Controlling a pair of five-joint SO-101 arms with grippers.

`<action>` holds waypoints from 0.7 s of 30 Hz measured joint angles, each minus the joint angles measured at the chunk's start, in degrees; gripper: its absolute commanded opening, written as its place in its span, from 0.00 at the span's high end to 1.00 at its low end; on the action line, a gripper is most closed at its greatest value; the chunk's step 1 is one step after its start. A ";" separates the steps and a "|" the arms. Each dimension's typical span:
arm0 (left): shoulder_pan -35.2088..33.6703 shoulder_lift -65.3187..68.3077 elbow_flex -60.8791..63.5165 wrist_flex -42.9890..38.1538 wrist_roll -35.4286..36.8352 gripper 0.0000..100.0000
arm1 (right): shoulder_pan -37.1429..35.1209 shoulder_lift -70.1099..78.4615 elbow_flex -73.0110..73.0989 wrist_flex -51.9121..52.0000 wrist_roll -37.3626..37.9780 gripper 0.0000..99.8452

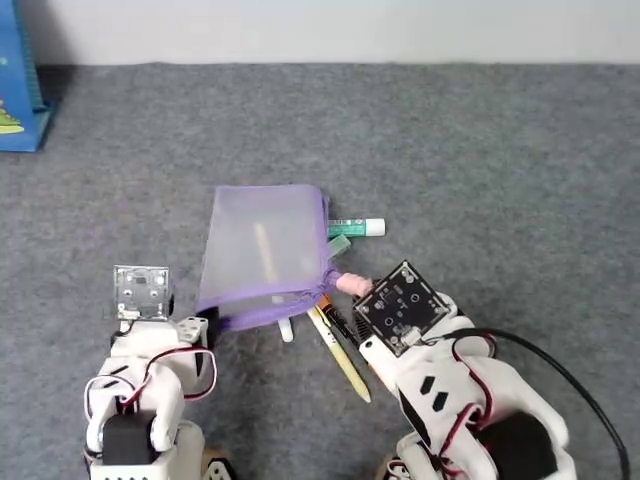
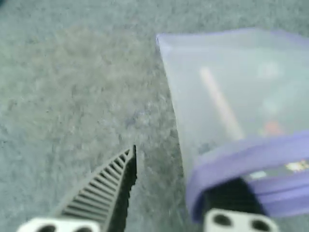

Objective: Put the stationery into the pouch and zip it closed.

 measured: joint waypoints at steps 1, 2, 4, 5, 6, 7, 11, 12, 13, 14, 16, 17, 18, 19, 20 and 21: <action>0.00 0.00 0.00 -0.44 0.00 0.99 | -0.09 0.00 0.00 0.00 0.00 0.99; 0.09 0.00 -0.09 -0.70 0.00 0.99 | -0.09 0.00 0.00 0.00 0.00 0.99; 0.26 0.00 -0.97 -0.70 0.00 0.99 | -0.09 0.00 0.00 0.00 0.00 0.99; 0.26 0.00 -1.76 -0.62 0.00 0.99 | -0.09 0.09 0.00 0.00 0.00 0.99; 0.26 0.00 -2.64 -0.26 0.00 0.99 | -0.09 0.09 0.00 -0.35 0.00 0.99; 0.26 0.00 -3.78 0.35 0.00 0.99 | 0.09 0.09 0.00 -0.97 0.00 0.99; 0.62 0.00 -8.79 4.57 0.00 0.99 | 2.64 0.09 0.00 -2.81 0.00 0.99; 0.62 0.00 -10.11 5.54 -0.18 0.99 | 3.16 0.09 0.00 -2.99 0.00 0.99; 0.62 0.00 -11.43 6.51 -0.79 0.99 | 3.52 0.09 0.00 -2.99 0.00 0.99; 0.62 0.00 -12.57 7.30 -1.67 0.99 | 4.04 0.09 0.00 -2.99 0.00 0.99; 0.62 0.00 -14.95 9.05 -3.43 0.99 | 5.19 0.09 -0.09 -2.99 0.00 0.99; 0.62 0.00 -15.82 9.76 -4.04 0.99 | 5.80 0.09 -0.09 -2.99 0.00 0.99; 0.62 0.00 -16.44 10.46 -4.48 0.99 | 6.42 0.09 -0.09 -2.99 0.00 0.99; 0.62 0.00 -16.88 10.99 -4.66 0.99 | 6.95 0.09 -0.09 -2.99 0.00 0.99; 0.70 0.00 -17.05 11.34 -4.84 0.99 | 7.30 0.09 -0.09 -2.99 0.00 0.99; 0.70 0.00 -17.14 11.60 -4.92 0.99 | 7.56 0.09 -0.09 -2.99 0.00 0.99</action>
